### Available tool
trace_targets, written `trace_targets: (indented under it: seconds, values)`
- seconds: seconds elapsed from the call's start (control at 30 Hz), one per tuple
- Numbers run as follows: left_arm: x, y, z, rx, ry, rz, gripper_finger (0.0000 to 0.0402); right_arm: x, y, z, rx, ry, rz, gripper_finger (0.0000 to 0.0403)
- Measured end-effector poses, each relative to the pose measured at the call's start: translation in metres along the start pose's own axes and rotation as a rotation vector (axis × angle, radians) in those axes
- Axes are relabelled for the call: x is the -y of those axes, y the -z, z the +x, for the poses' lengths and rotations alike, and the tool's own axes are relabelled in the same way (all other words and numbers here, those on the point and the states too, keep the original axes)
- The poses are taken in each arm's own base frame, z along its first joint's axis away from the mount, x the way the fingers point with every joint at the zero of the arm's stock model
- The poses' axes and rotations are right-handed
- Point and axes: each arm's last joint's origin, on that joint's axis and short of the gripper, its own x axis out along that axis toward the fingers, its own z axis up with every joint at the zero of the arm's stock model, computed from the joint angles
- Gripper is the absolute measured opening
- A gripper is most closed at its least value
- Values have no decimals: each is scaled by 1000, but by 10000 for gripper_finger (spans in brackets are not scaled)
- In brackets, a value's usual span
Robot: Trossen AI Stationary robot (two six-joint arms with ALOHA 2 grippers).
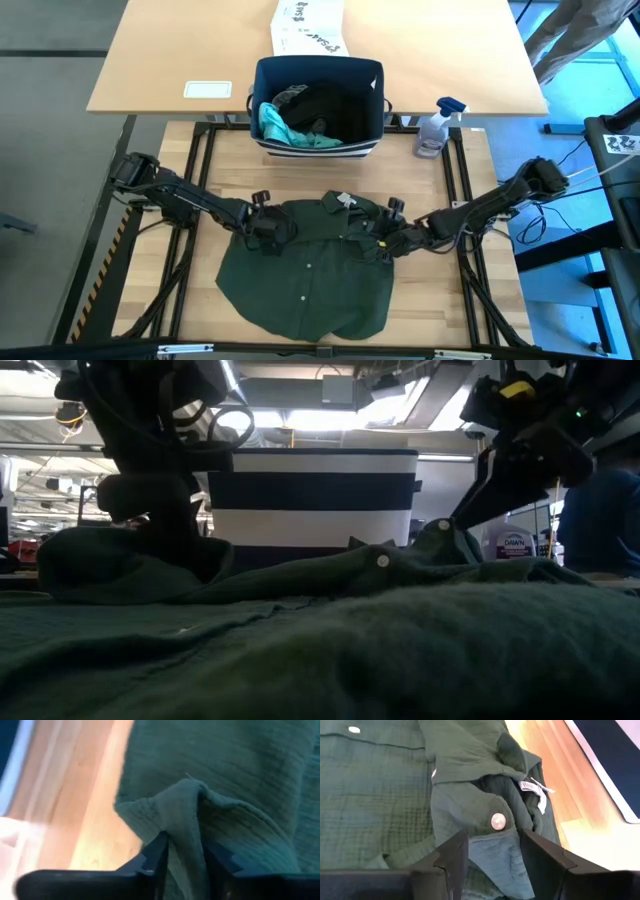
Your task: Fold Laundry from Bin
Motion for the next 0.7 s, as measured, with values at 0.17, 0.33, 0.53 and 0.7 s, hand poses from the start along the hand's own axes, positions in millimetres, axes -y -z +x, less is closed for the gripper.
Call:
trace_targets:
  seconds: [0.17, 0.33, 0.53, 0.7]
  values:
    - [0, -6, -17, 74, -40, 36, 7, -2, 3, 4, -22, 1, -13, 177]
    - [-15, -6, -59, 122, -245, 110, 4, 1, -4, -3, -23, 3, -15, 177]
    - [-58, 11, -114, 203, -487, -2, 3, 12, -20, -23, -5, 114, -9, 177]
    - [-78, 22, -125, 260, -522, -79, 3, 18, -18, -21, 31, 245, 13, 177]
